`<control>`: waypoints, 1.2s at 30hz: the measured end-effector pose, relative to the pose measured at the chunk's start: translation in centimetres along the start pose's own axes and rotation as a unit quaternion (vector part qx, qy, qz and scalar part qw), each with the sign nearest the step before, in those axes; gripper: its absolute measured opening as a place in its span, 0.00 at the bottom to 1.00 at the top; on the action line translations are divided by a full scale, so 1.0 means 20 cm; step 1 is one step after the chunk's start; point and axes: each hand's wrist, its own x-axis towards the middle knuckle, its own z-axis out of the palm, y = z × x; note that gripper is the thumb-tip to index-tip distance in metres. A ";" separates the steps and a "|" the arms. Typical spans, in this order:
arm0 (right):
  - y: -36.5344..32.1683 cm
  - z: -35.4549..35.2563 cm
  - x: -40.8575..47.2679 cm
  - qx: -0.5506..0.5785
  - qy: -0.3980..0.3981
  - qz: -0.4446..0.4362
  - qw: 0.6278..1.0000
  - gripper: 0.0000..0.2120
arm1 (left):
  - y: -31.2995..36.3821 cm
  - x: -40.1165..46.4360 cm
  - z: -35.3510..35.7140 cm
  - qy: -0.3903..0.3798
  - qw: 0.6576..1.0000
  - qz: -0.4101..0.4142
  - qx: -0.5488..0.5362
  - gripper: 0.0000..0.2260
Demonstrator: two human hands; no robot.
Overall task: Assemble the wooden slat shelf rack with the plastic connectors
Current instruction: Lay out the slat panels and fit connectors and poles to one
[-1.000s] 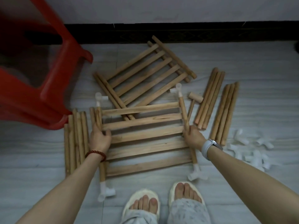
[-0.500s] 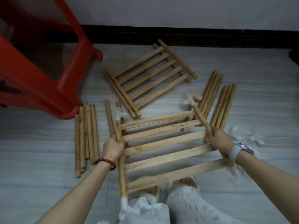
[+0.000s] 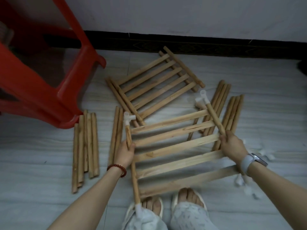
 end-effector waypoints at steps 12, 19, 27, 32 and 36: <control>-0.02 0.16 -0.03 0.070 0.060 -0.013 0.996 0.13 | 0.10 0.12 -0.10 0.251 0.884 0.235 0.316 0.19; 0.01 0.31 -0.03 0.069 0.023 -0.013 0.997 0.14 | 0.26 0.31 0.06 0.023 0.904 0.154 0.397 0.27; -0.02 0.39 0.03 0.069 0.014 -0.016 0.997 0.13 | 0.19 0.39 0.14 0.041 0.911 0.131 0.389 0.27; -0.01 0.42 0.03 0.094 0.007 -0.023 0.995 0.13 | 0.21 0.42 0.17 0.054 0.951 0.124 0.277 0.27; 0.01 0.43 0.02 0.120 0.016 -0.024 0.992 0.13 | 0.22 0.46 0.13 0.061 0.958 0.136 0.243 0.27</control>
